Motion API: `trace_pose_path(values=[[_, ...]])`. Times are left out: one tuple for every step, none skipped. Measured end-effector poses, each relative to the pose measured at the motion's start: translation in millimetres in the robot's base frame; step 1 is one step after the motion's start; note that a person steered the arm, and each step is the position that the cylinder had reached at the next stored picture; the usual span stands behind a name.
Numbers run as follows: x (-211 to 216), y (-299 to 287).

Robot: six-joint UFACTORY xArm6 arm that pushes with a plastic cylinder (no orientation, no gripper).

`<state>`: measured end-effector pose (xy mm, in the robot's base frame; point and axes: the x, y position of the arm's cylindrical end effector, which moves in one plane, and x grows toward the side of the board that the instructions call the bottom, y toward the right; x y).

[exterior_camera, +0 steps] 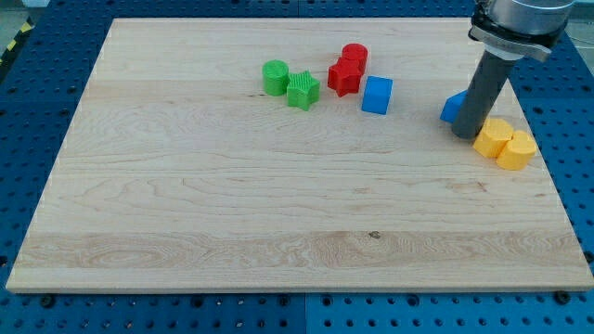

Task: Keep the blue cube to the right of the red star

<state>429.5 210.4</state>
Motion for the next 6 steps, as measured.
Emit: trace_pose_path(values=[[0.0, -32.6], [0.0, -90.6], [-6.3, -135.5], [-27.0, -145.3], [-47.7, -126.6], [-55.1, -84.0]])
